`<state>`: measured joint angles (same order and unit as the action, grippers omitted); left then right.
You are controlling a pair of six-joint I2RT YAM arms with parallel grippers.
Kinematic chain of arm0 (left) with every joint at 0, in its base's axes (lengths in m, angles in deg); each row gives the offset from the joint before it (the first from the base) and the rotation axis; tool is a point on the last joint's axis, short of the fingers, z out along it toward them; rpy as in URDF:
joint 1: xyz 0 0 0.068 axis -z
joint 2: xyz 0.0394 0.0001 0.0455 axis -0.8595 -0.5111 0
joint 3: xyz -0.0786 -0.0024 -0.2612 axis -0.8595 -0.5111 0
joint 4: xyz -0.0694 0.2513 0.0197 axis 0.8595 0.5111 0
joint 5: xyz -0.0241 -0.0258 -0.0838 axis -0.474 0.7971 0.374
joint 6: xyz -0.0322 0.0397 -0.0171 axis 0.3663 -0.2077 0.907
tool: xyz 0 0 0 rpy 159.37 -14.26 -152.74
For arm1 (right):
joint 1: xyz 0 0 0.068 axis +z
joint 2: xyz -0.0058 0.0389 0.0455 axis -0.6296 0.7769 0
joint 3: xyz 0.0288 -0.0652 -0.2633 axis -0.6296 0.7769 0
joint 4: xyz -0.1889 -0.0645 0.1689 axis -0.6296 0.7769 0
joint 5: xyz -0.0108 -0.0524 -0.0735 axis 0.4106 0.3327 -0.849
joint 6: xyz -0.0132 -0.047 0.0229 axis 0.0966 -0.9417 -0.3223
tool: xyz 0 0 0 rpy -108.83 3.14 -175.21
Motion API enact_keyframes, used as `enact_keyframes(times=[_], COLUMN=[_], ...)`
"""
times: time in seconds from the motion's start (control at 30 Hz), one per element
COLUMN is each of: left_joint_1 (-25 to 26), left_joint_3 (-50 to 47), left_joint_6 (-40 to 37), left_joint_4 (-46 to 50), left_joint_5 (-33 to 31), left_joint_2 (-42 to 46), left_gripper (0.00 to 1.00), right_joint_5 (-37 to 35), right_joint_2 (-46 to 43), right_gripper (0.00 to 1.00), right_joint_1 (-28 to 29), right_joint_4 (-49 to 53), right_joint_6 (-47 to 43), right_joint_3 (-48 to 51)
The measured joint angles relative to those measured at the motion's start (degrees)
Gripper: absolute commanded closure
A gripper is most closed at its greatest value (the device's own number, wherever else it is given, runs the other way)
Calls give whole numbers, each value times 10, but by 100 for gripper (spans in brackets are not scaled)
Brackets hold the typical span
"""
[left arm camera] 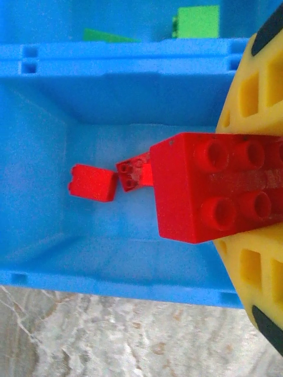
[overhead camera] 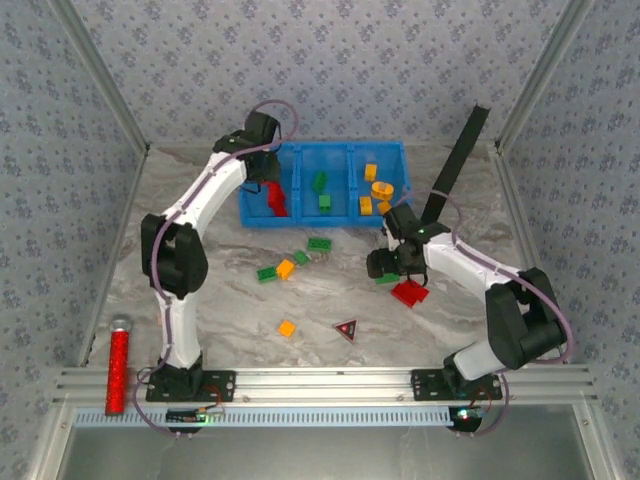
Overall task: Sort the legos into containers by color
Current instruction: Place the lego in the container, then pick up the lego from the center of the table.
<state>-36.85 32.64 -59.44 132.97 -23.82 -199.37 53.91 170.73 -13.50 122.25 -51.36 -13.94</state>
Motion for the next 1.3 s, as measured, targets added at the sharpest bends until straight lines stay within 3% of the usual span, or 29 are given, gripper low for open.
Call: enact_keyframes(times=[0.33, 0.7, 1.3], left_joint_1=[-29, -26, -15], left_joint_3=[73, 82, 51], left_joint_6=[-5, 4, -1], left_joint_4=[-2, -3, -10], left_joint_5=[40, 94, 104], left_joint_2=[-94, -152, -123], left_gripper=[70, 60, 46], right_joint_5=[-24, -52, -53], right_joint_2=[32, 60, 100], right_gripper=[9, 9, 26], right_joint_1=[18, 33, 39], right_joint_4=[0, 0, 10], right_joint_6=[2, 2, 5], right_joint_3=[14, 4, -17])
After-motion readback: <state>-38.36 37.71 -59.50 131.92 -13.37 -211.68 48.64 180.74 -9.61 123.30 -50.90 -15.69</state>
